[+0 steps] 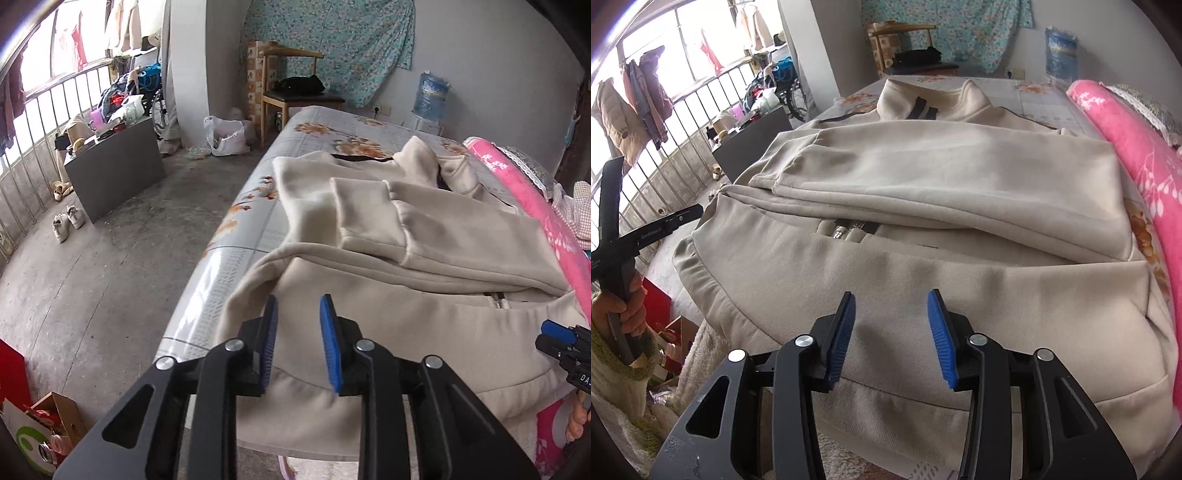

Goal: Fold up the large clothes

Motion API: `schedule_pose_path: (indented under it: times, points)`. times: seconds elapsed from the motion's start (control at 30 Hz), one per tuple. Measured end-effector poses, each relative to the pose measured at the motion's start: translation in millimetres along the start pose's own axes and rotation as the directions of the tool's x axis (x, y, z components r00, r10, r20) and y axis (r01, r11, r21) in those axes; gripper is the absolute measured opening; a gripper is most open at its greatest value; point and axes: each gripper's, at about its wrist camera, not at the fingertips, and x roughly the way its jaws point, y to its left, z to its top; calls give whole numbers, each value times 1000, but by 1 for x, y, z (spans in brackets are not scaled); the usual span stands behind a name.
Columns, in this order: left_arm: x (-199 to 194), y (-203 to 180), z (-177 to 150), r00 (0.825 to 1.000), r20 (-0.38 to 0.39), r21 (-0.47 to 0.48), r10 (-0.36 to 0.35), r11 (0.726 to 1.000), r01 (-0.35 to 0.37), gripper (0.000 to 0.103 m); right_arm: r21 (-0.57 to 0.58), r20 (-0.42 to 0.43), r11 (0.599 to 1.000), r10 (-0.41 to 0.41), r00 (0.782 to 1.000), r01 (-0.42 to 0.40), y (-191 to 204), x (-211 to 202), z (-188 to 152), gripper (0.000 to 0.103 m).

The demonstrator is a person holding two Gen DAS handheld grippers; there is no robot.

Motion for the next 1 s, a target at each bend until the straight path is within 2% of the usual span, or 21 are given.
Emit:
schedule_pose_path:
  times: [0.1,0.17,0.3,0.37,0.5,0.77,0.9,1.0]
  points:
    - [7,-37,5,999,-30,66,-35,997,37,44,8,33,1000,-24,999,24,-5,-15,3,52]
    - [19,-65,7,997,-69,135,-31,990,40,62,20,41,998,-62,997,61,-11,-24,5,58]
    - [36,-104,5,995,-96,226,9,974,14,64,66,23,988,-139,990,137,-29,-31,3,67]
    - [39,-112,8,996,-94,233,12,972,10,72,81,6,983,-169,986,168,-37,-32,4,69]
    - [41,-121,22,997,-71,242,21,970,-3,75,92,6,974,-208,978,207,-46,-32,17,77]
    - [51,-124,79,999,-30,218,23,976,-16,88,57,50,972,-232,971,229,-50,-26,87,93]
    - [86,-135,97,996,-86,234,33,972,-12,88,32,18,970,-240,971,240,-53,-2,120,95]
    - [112,-145,102,992,-117,259,56,965,-24,88,11,-45,965,-260,965,261,-57,26,137,95]
